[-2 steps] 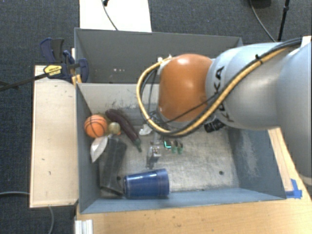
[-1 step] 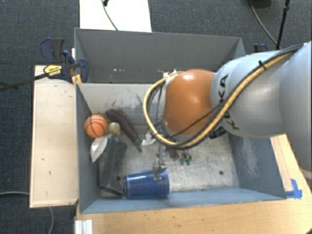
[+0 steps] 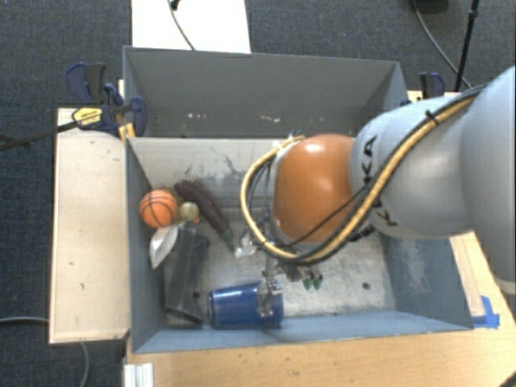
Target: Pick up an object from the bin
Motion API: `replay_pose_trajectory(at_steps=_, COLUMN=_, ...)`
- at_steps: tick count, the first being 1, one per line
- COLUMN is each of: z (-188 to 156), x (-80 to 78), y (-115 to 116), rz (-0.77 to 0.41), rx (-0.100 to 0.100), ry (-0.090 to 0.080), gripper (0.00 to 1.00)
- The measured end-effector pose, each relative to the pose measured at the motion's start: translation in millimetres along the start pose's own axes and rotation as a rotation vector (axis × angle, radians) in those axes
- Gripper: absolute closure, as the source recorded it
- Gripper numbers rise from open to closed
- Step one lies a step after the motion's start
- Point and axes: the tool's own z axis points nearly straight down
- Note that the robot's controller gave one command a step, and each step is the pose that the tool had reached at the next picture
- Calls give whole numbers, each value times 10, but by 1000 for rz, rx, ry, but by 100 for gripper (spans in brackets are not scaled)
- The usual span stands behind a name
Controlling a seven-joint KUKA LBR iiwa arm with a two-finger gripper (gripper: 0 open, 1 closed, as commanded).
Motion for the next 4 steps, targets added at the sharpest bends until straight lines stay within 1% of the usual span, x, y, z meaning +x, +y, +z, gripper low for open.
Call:
replay_pose_trajectory(at_steps=1, z=425, x=-115, y=139, rz=-132, rx=5, ry=-7, gripper=100)
replay_pose_trajectory(at_steps=2, z=426, x=-115, y=140, rz=-131, rx=5, ry=-7, gripper=100)
replay_pose_trajectory(at_steps=3, z=408, x=-91, y=129, rz=-127, rx=1, ry=-13, gripper=100)
replay_pose_trajectory(at_steps=4, z=408, x=-90, y=129, rz=-123, rx=1, ry=-13, gripper=100)
